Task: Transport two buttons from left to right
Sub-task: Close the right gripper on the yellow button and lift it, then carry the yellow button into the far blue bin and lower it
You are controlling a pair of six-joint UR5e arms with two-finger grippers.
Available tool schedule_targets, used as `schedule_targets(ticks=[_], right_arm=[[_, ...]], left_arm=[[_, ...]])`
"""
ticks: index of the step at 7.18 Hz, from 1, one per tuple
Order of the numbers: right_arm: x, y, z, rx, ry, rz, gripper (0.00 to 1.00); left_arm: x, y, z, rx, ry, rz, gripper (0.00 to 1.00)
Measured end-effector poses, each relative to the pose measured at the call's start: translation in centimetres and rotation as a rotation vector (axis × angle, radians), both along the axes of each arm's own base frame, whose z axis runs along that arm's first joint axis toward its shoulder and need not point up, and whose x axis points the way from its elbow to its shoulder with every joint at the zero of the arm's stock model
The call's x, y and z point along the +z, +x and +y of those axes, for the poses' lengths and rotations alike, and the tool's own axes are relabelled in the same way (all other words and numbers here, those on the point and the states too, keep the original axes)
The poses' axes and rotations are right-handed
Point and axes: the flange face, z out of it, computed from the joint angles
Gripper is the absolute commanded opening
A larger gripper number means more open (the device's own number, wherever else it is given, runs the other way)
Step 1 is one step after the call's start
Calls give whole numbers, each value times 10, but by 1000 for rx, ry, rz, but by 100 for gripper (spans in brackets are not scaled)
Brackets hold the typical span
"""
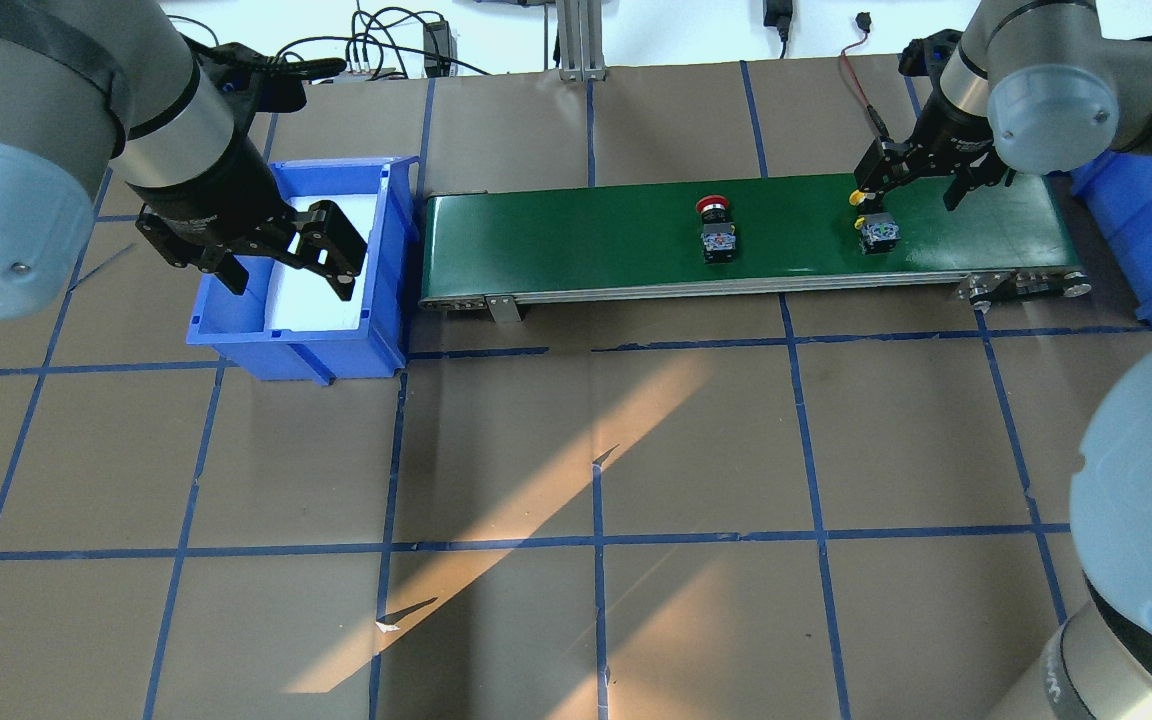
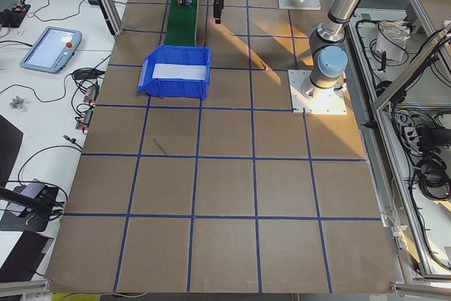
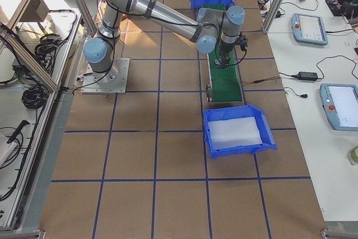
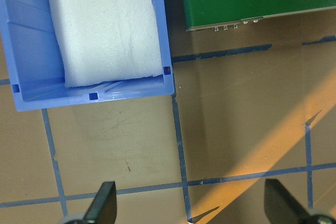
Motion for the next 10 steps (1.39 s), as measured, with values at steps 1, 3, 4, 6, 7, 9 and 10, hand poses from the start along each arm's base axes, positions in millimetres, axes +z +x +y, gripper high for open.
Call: schedule_targets(ticks=[1,3,4,6,7,9,10], right_arm=[[-9,0,-2,0,13,-3,99],[-23,-1,-5,1,33,-6,76],[-26,-1,-5,1,37,-5,57],[-28,-2,-6,6,40,-2,20],[-28,-2,-6,8,41,0,12],[-14,-14,-9,33,24,23,9],[0,-31,-12,71,15,54,9]], left_arm=[[0,0,0,0,0,0,100],[0,0,0,1,0,0,100],[0,0,0,2,1,0,100],[-1,0,0,2,1,0,100],[-1,0,0,1,1,0,100],[0,0,0,1,1,0,100],[0,0,0,1,1,0,100]])
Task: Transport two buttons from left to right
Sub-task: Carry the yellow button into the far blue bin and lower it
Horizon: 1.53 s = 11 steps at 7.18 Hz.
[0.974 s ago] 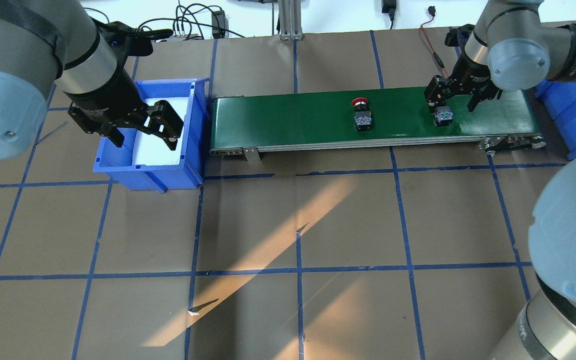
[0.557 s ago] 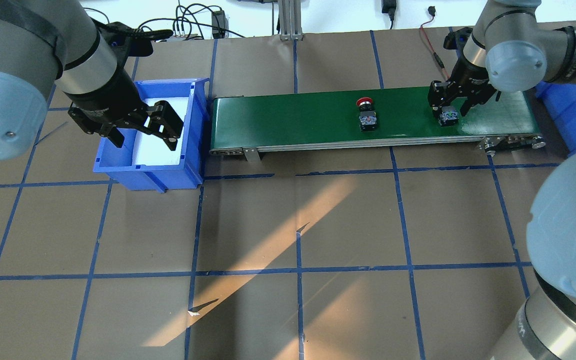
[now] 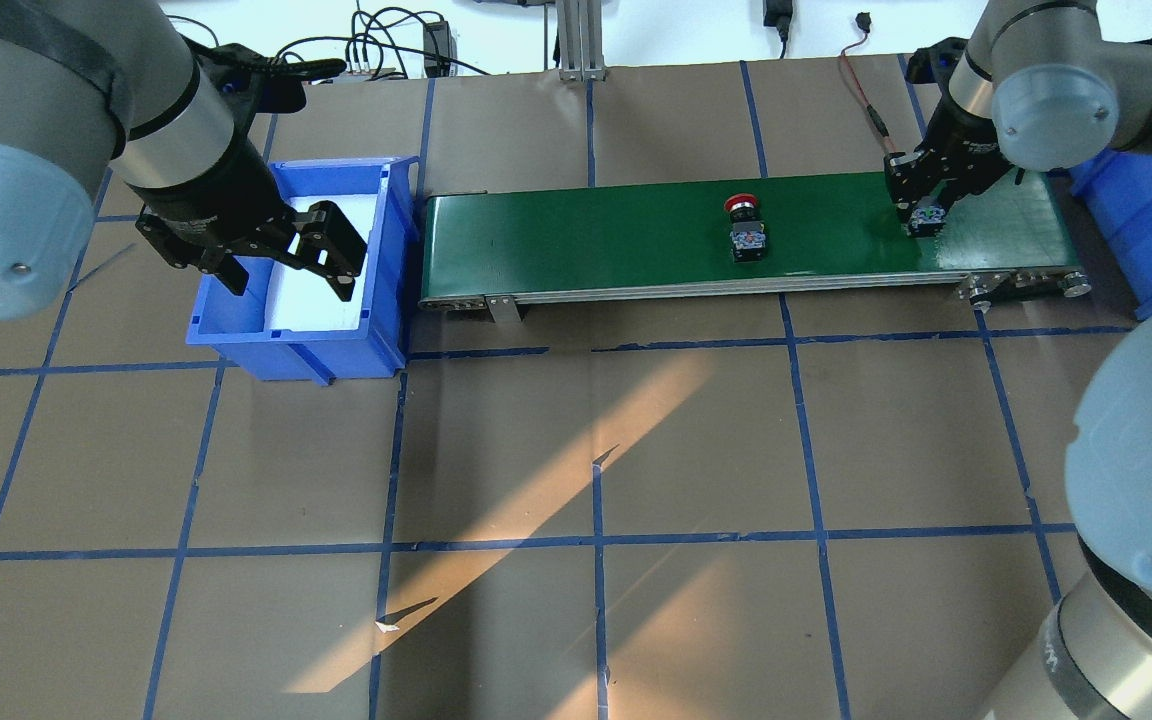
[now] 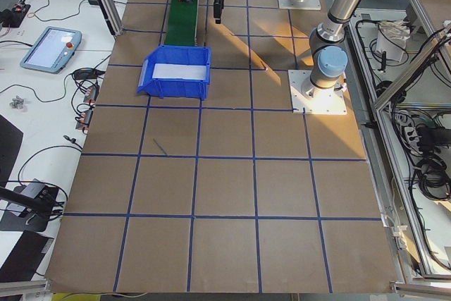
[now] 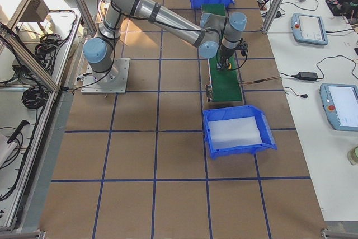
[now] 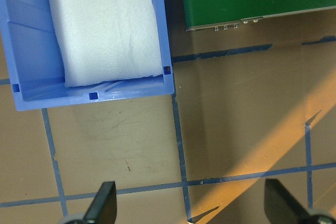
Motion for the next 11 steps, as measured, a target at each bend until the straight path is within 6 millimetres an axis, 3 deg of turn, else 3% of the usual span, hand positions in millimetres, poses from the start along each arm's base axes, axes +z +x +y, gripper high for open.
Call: schedule_targets(ticks=[1,3,6,8,11], right_arm=[[16,-21,0,22,3,16,9],[53,-82,10,57,2,27,8],[90,-210,52,95,-28,42,8],[88,-288,66,135,-39,47,8],[47,-355,30,180,-48,24,8]], left_arm=[[0,0,0,0,1,0,100],[0,0,0,0,1,0,100],[0,0,1,0,0,-1,100],[-1,0,1,0,1,-2,100],[-1,0,0,0,2,-1,100]])
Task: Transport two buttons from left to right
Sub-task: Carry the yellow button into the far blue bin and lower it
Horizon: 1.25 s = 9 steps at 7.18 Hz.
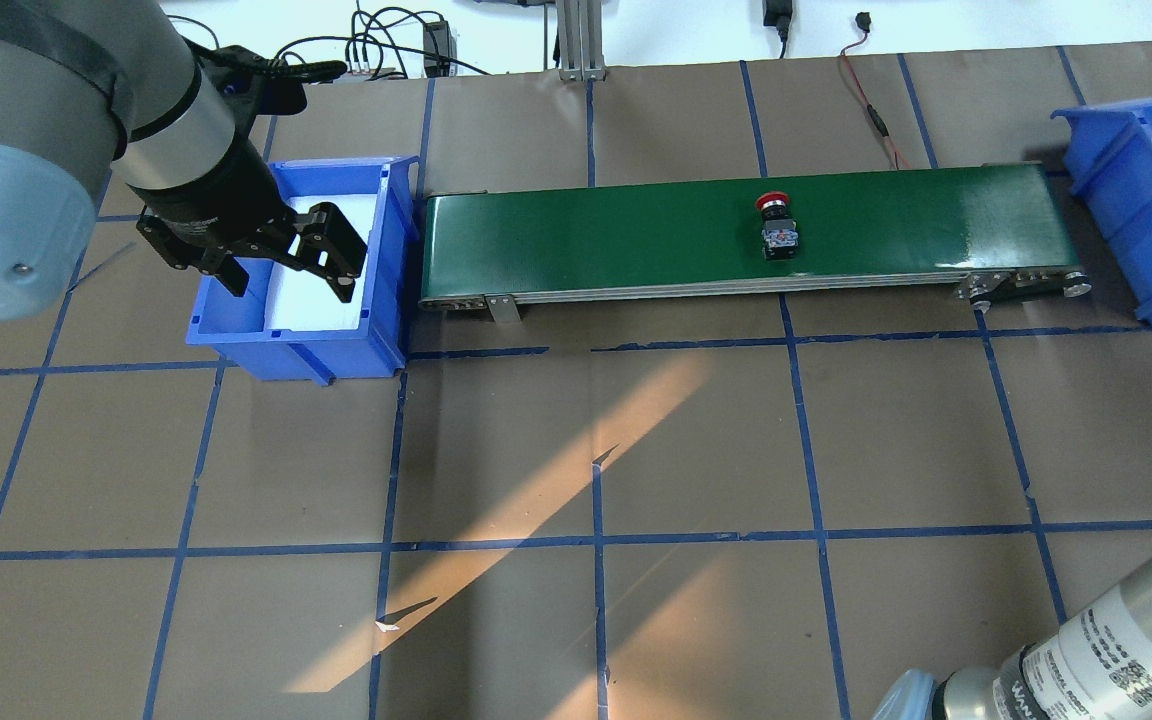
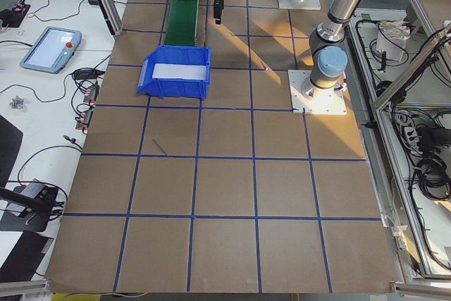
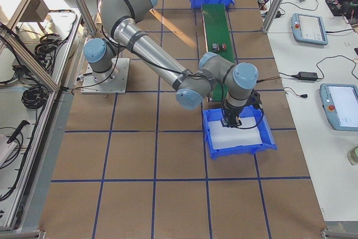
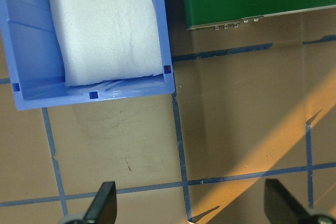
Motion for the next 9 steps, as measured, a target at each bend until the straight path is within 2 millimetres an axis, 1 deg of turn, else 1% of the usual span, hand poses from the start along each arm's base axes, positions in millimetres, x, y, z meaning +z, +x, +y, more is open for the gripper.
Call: schedule_targets(ticks=[1,3,5,6,7,8,9], right_arm=[[-14,-7,-3,-2,17,-15,8],[-44,-5,2,-22,75,-52,9],[-65,-6,4,-33,104,-63,9],[-72,-7,4,-36,117,-61,21],[-77,-8,5,-40,127,-61,46],[-79,-7,6,-41,132,-63,99],[-80,-7,7,-40,135,-63,100]], left_arm=[[0,0,0,0,1,0,100],[-1,0,1,0,3,0,100],[-2,0,1,0,3,0,100],[-2,0,1,0,4,0,100],[-2,0,1,0,4,0,100],[-2,0,1,0,4,0,100],[-2,0,1,0,4,0,100]])
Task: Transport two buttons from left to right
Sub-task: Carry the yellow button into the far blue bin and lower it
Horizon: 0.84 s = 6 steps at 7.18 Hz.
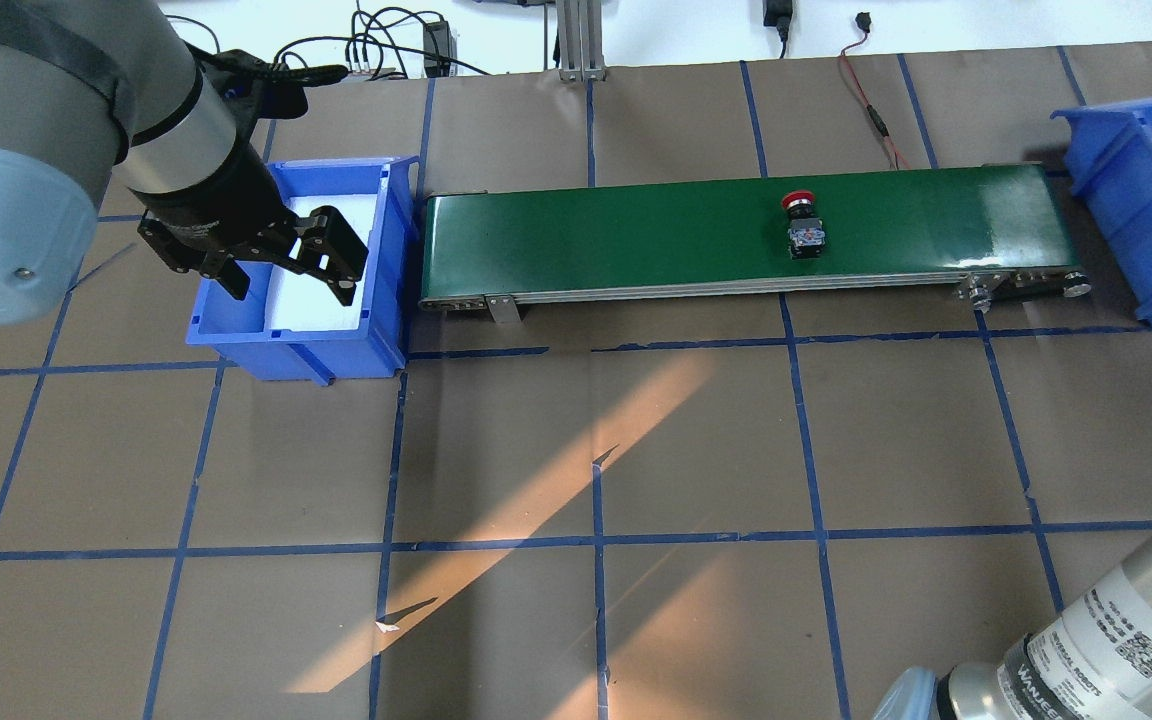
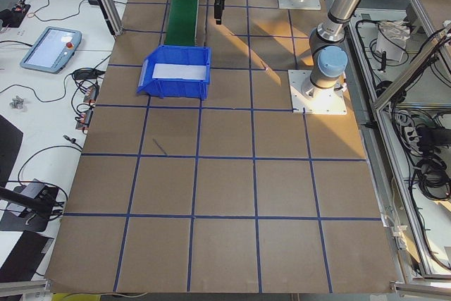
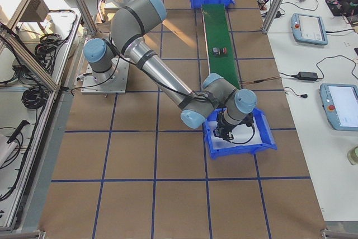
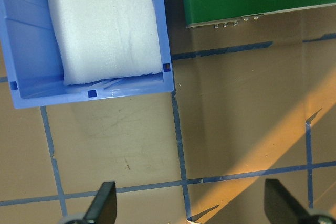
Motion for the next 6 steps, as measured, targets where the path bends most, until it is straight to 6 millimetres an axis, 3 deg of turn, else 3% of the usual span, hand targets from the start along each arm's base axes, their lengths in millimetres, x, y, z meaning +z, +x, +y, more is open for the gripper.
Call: schedule_targets(ticks=[3,5,6], right_arm=[[21,-2,1,-3,-20,25,100],[69,6,7,0,-58,71,100],[105,17,13,4,-88,97,100]], left_arm=[[0,0,0,0,0,0,100],[0,0,0,0,0,0,100],[0,0,0,0,-1,0,100]])
